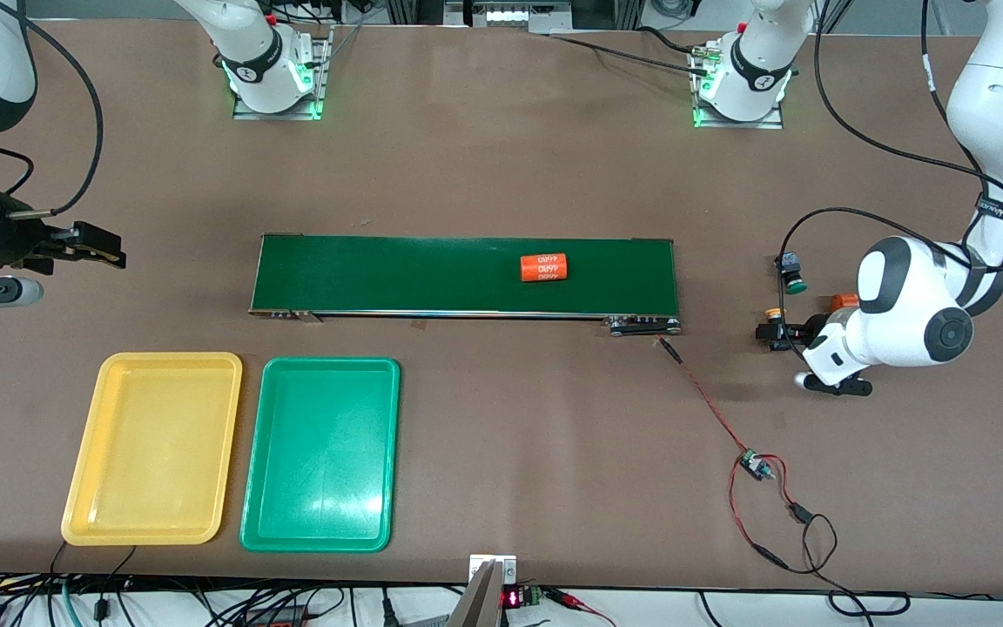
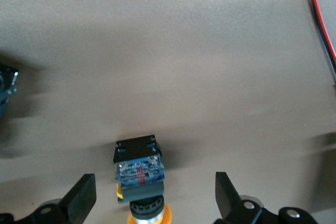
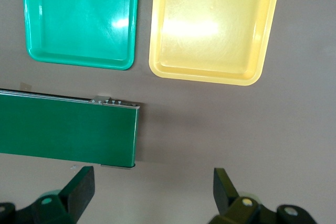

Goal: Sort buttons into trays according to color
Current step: 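Grasp the yellow-ringed button with the left gripper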

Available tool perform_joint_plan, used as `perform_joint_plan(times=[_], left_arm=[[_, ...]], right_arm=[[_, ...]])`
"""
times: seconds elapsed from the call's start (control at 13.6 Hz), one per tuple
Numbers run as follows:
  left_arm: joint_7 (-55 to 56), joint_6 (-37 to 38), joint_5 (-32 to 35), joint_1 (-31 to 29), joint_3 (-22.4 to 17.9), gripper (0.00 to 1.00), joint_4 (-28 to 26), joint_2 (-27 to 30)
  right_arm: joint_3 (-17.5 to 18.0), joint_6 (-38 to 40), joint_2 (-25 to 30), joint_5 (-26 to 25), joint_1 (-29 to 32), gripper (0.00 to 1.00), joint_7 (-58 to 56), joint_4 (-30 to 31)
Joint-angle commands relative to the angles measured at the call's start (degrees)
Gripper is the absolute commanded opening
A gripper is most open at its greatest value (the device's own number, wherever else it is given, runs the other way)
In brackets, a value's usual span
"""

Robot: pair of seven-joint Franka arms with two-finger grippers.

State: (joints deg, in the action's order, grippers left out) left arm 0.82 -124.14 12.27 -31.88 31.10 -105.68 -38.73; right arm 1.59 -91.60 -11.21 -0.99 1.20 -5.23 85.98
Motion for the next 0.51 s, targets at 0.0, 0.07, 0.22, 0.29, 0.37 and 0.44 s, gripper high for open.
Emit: perform_joint_plan(times=[0.0,0.07,0.22,0.29,0.37,0.44], left_arm=[[0.2,-4.2,0.2,-1.8,0.4,1.00,-4.8,2.3],[0.3,-4.3,0.2,-1.8,0.4,1.00,-4.9,2.3],[0.2,-4.2,0.2,-1.7,0.4,0.85,-4.9,2.3],[0.1,-4.2,0.2,-1.7,0.4,0.73,-5.0,2.3],[0.0,-4.1,0.5,-1.6,0.4,0.58,-5.0,2.6],[-0.1,-3.9,1.2,-1.3,0.4,0.43,-5.1,2.8]], right_arm=[[0.1,0.9,-0.1,-0.6,-0.1,1.00,-0.9,-1.0],[0.1,0.9,-0.1,-0.7,0.0,1.00,-1.0,-1.0],[0.1,0.9,-0.1,-0.6,-0.1,1.00,-0.9,-1.0],[0.1,0.9,-0.1,-0.7,-0.1,1.00,-0.9,-1.0],[0.1,0.9,-0.1,-0.7,-0.1,1.00,-0.9,-1.0],[0.1,0.9,-0.1,-0.7,-0.1,1.00,-1.0,-1.0]])
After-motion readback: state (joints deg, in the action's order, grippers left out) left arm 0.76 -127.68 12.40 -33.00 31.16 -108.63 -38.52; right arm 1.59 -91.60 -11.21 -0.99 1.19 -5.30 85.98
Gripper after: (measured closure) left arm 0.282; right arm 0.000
